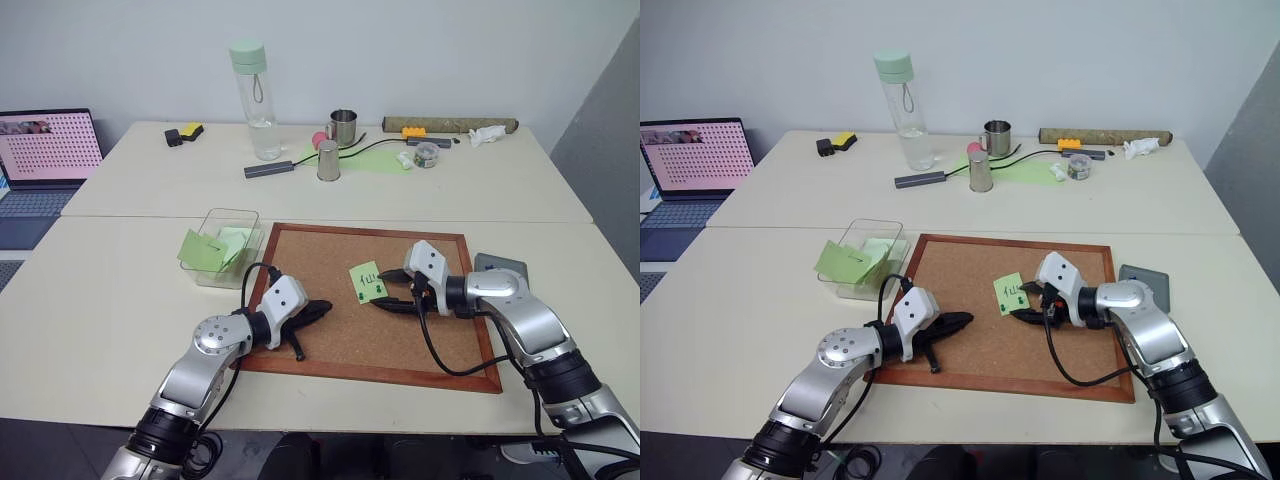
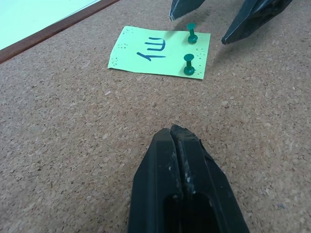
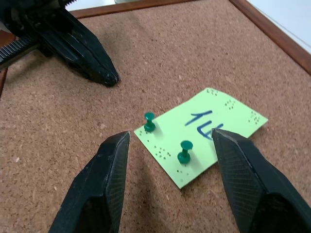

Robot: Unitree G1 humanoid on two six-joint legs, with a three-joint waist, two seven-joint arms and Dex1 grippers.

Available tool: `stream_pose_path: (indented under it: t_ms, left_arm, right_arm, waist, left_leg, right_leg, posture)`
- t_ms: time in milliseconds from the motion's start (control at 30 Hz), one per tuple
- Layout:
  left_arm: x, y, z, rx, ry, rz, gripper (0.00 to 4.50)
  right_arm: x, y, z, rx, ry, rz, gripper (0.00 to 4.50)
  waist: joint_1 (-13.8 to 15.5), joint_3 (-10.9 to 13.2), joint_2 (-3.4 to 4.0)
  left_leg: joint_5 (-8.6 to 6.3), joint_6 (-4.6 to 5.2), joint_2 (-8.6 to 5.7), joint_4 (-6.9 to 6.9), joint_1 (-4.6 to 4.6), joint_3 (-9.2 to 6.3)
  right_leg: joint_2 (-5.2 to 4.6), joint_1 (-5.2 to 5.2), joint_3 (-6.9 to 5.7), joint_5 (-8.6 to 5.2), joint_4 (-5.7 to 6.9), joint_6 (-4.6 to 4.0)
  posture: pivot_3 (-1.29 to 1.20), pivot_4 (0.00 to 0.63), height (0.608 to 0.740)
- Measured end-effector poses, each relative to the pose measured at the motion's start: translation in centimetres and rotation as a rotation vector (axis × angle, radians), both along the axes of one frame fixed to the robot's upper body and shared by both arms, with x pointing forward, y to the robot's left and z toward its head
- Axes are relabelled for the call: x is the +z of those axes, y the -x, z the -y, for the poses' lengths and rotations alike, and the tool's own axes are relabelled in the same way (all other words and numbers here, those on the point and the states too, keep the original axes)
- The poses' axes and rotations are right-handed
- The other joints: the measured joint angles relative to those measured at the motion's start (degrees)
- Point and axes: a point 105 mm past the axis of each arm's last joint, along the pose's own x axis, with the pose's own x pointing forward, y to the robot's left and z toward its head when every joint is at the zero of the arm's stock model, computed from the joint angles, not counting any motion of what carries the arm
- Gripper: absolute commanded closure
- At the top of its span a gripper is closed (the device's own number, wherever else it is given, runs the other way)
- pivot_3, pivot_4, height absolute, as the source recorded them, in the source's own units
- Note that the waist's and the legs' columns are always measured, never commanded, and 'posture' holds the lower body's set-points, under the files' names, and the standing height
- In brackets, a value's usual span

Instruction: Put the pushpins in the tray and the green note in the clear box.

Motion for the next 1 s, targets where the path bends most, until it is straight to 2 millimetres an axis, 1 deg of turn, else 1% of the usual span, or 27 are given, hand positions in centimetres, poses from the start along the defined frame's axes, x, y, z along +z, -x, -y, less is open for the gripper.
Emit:
stream_pose_path:
  t_ms: [33, 67, 233, 267, 300, 433, 733, 867, 1000]
  left_arm:
    - [0.0, 0.0, 0.0, 0.000, -0.002, 0.001, 4.50]
    - [0.0, 0.0, 0.0, 0.000, -0.003, 0.002, 4.50]
    - [-0.1, 0.1, 0.0, 0.001, -0.008, 0.003, 4.50]
    - [-0.1, 0.1, 0.0, 0.001, -0.008, 0.003, 4.50]
    - [-0.1, 0.1, 0.0, 0.002, -0.008, 0.003, 4.50]
    - [-0.1, 0.1, 0.0, 0.002, -0.008, 0.003, 4.50]
    - [0.0, 0.1, -0.2, 0.008, -0.007, 0.005, 4.50]
    - [0.0, 0.1, -0.3, 0.012, -0.006, 0.005, 4.50]
    - [0.0, 0.1, -0.3, 0.014, -0.005, 0.005, 4.50]
  right_arm:
    - [0.0, 0.0, -0.1, 0.001, -0.005, -0.003, 2.07]
    - [-0.1, 0.0, -0.2, 0.001, -0.009, -0.006, 2.13]
    - [-0.3, -0.3, -0.3, -0.007, -0.017, -0.020, 3.16]
    - [-0.3, -0.3, -0.4, -0.005, -0.020, -0.020, 3.42]
    - [-0.2, -0.3, -0.5, -0.004, -0.023, -0.019, 3.53]
    - [-0.1, -0.4, -0.6, -0.001, -0.025, -0.016, 4.49]
    - [0.0, -0.3, -0.6, 0.006, -0.028, -0.016, 4.49]
    - [0.9, -0.1, -0.9, 0.016, -0.075, -0.016, 4.49]
    - [1.7, 0.2, -1.3, 0.005, -0.159, -0.083, 4.49]
  waist:
    - [0.0, 0.0, 0.00]
    - [0.0, 0.0, 0.00]
    - [0.0, 0.0, 0.00]
    - [0.0, 0.0, 0.00]
    - [0.0, 0.0, 0.00]
    - [0.0, 0.0, 0.00]
    - [-0.1, 0.0, 0.00]
    - [-0.1, 0.0, 0.00]
    - [-0.1, 0.0, 0.00]
  left_leg:
    - [0.00, 0.00, 0.00, 0.00, 0.00, 0.00]
    - [0.00, 0.00, 0.00, 0.00, 0.00, 0.00]
    - [0.00, 0.00, 0.00, 0.00, 0.00, 0.00]
    - [0.00, 0.00, 0.00, -0.01, 0.00, 0.00]
    - [0.00, 0.00, 0.00, -0.01, 0.00, 0.00]
    - [0.00, 0.00, 0.00, -0.01, 0.00, 0.00]
    - [0.00, 0.00, 0.00, -0.02, -0.01, 0.00]
    - [0.00, 0.00, 0.01, -0.02, -0.01, 0.00]
    - [0.00, 0.00, 0.01, -0.03, -0.01, 0.00]
  right_leg:
    - [0.00, 0.00, 0.00, 0.00, 0.00, 0.00]
    - [0.00, 0.00, 0.00, 0.00, 0.00, 0.00]
    - [0.00, 0.00, 0.00, 0.00, 0.00, 0.00]
    - [0.00, -0.01, -0.01, 0.00, 0.00, 0.00]
    - [0.00, -0.01, 0.00, 0.00, 0.00, 0.00]
    - [0.00, -0.01, 0.00, 0.00, 0.00, 0.00]
    - [0.00, -0.02, 0.00, 0.00, 0.00, 0.00]
    - [0.00, -0.03, 0.00, 0.00, 0.00, 0.00]
    - [0.00, -0.03, 0.00, 0.00, 0.00, 0.00]
  posture:
    - [0.00, 0.150, 0.740]
    - [0.00, 0.150, 0.740]
    - [0.00, 0.150, 0.740]
    - [0.00, 0.150, 0.740]
    - [0.00, 0.150, 0.740]
    - [0.00, 0.150, 0.740]
    - [0.00, 0.150, 0.740]
    - [0.00, 0.150, 0.740]
    - [0.00, 0.150, 0.740]
